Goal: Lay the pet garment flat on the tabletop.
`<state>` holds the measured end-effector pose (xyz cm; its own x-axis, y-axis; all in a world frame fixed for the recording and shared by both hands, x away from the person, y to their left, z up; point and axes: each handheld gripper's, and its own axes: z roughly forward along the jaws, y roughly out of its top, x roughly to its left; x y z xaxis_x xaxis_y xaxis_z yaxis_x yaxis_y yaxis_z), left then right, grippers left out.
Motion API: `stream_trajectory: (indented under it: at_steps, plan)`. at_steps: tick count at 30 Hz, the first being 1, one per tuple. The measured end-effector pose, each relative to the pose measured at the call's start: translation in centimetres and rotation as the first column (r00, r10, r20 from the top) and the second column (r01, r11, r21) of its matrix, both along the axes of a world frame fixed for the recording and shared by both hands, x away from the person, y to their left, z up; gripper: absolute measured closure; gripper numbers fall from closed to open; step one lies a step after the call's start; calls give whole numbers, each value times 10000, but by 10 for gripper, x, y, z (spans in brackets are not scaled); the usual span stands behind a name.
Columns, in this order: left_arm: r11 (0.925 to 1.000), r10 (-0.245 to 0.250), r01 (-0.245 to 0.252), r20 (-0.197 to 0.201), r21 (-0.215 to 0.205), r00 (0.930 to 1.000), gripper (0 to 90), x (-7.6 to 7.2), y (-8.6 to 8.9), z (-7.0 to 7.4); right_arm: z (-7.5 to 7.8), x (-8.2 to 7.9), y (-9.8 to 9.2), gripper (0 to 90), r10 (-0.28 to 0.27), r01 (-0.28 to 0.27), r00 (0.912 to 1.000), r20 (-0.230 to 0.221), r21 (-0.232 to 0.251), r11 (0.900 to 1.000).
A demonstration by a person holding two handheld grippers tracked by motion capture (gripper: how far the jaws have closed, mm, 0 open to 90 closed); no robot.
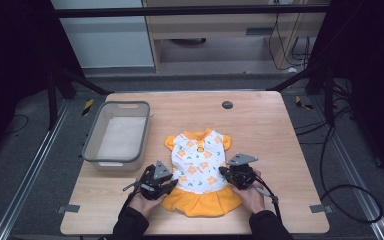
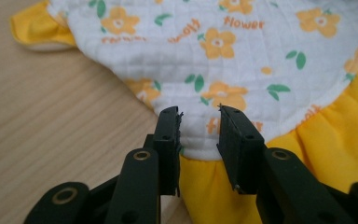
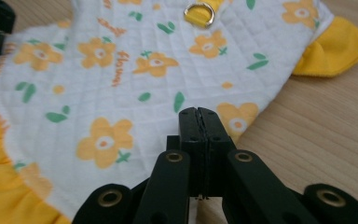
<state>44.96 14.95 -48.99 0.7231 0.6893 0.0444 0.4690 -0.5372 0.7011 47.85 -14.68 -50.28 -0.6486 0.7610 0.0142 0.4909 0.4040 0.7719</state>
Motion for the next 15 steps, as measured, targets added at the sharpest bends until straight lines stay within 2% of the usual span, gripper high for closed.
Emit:
stream_trajectory:
  at_steps: [2, 5, 8, 11, 15]
  plan:
    - [9999, -7, 5, 111, 157, 9999, 682, -2, -2, -2, -3, 0, -1, 896, -112, 112, 9998, -152, -19, 9999]
    - [9994, -43, 34, 277, 335, 9996, 681, -3, -4, -2, -2, -2, -1, 896, -168, 166, 9998, -138, -148, 9998]
    - [9995, -28, 19, 293, 308, 9996, 678, -4, -3, -1, -2, -3, -2, 893, -210, 208, 9996, -187, -120, 9997]
    - [9999, 43, -48, 467, 115, 9989, 638, -5, 1, 2, 1, -5, -4, 876, -202, 203, 9997, -146, 74, 9998]
    - [9982, 255, -219, 659, -554, 9975, 573, -7, 15, 14, 11, -9, -12, 829, -351, 343, 9993, 127, 583, 9977]
